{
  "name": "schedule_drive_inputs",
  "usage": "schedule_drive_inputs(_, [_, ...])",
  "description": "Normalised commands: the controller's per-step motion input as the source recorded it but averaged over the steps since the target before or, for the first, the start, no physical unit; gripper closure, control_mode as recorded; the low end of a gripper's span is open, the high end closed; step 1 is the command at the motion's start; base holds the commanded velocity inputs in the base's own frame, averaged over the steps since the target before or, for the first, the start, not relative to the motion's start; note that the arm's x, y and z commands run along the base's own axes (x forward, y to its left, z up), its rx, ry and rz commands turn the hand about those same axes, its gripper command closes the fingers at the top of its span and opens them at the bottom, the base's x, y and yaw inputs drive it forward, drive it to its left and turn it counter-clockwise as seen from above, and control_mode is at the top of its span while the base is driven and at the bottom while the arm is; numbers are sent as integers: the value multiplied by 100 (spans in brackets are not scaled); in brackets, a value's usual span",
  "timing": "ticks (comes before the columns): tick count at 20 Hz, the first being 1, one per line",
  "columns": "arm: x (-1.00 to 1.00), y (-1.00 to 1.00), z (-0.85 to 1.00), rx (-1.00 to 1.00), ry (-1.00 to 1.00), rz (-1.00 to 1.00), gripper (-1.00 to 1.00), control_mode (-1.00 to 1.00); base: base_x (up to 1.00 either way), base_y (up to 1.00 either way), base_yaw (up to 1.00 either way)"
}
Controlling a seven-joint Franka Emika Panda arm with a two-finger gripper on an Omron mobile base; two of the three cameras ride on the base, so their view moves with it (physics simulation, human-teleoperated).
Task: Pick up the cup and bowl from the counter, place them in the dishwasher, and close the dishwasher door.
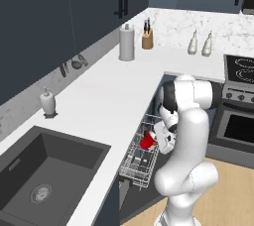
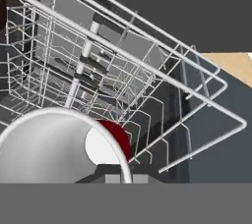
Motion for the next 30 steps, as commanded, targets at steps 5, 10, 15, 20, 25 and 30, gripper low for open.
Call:
schedule_drive_inputs(5, [52, 17, -58, 5, 8, -7, 100, -100, 0, 0, 0])
schedule_drive_inputs(10, [60, 20, -58, 6, 10, -6, 100, -100, 0, 0, 0])
schedule_drive_inputs(15, [69, 16, -54, 6, 15, -5, 100, -100, 0, 0, 0])
schedule_drive_inputs(20, [56, 2, -45, 3, 12, -4, 100, -100, 0, 0, 0])
schedule_drive_inputs(25, [45, 1, -48, 0, 11, -5, 100, -100, 0, 0, 0])
schedule_drive_inputs(30, [46, 9, -49, 0, 12, -5, -100, -100, 0, 0, 0])
